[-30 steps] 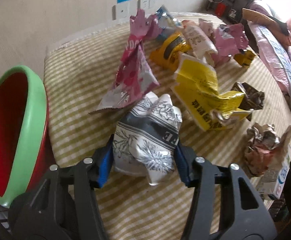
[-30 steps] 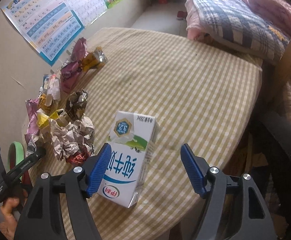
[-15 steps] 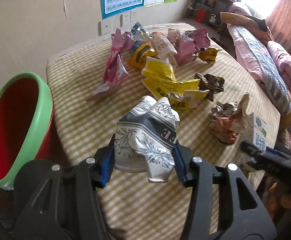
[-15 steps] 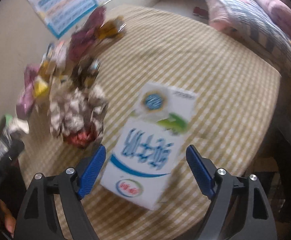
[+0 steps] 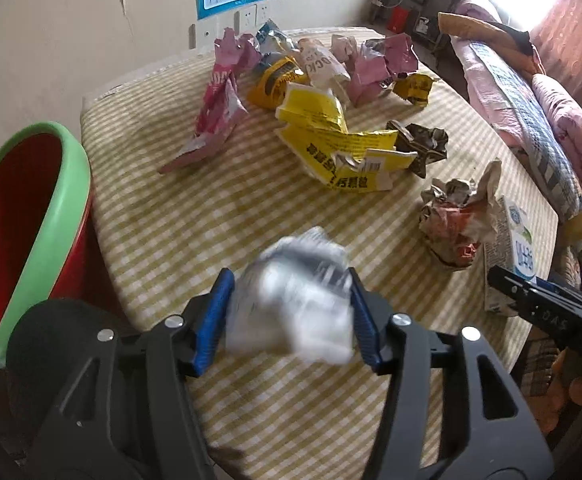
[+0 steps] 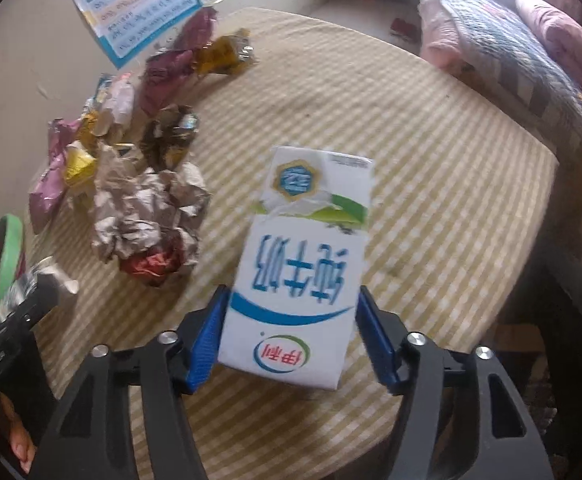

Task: Collect trash
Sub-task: 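Grasp the silver wrapper with left tool while right tool grasps white milk carton, then carry the silver wrapper and milk carton over the red bucket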

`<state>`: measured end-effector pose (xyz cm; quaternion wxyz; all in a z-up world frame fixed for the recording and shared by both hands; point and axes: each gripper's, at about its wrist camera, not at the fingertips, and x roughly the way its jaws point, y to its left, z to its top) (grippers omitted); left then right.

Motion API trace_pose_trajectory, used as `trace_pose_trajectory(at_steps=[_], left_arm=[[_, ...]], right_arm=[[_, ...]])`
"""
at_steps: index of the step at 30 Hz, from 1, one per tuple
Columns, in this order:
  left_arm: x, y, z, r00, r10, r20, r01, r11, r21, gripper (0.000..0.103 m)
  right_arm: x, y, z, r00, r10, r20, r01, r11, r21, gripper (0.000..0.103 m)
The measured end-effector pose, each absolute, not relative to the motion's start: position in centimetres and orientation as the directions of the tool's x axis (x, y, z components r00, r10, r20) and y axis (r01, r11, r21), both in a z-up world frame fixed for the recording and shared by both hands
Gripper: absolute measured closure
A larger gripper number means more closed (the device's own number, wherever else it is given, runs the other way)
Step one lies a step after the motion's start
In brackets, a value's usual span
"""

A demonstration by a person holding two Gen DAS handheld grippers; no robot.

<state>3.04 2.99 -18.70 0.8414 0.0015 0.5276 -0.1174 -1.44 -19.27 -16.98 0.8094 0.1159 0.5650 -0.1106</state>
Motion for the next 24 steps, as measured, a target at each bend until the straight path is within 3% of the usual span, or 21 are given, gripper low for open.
trace_pose_trajectory(at_steps=[2,4,6,14,24], left_arm=[[3.1,2.8,-19.1,0.398,-0.193,-0.897,0.204,0.972,-0.119,0.048],[3.0,2.7,-19.6,0.378,-0.191,-0.906,0.210,0.971,-0.117,0.053],[2.9,2.7,-19.5,0.376,-0.209,-0.903,0.214,0.967,-0.135,0.059],[2.0,2.9,-15.7,0.502,-0.239,-0.831,0.239,0.962,-0.133,0.060],[2.4,6.7,-10.2,0.657,-0.169,-0.735,0.162,0.983,-0.082,0.060]], right_arm=[[-1.6,-19.4,-16.8,0.335,-0.051,-0.941,0.317,0.947,0.061,0.034],[-1.6,-19.4,-17.0,0.333,-0.026,-0.943,0.312,0.946,0.084,0.045],[-1.5,-19.4,-16.9,0.336,-0.014,-0.942,0.318,0.943,0.100,0.046],[-2.3,-19.3,-13.0,0.503,-0.004,-0.864,0.291,0.942,0.165,0.046],[-2.2,-16.4,-10.0,0.605,0.008,-0.796,0.208,0.964,0.168,0.046]])
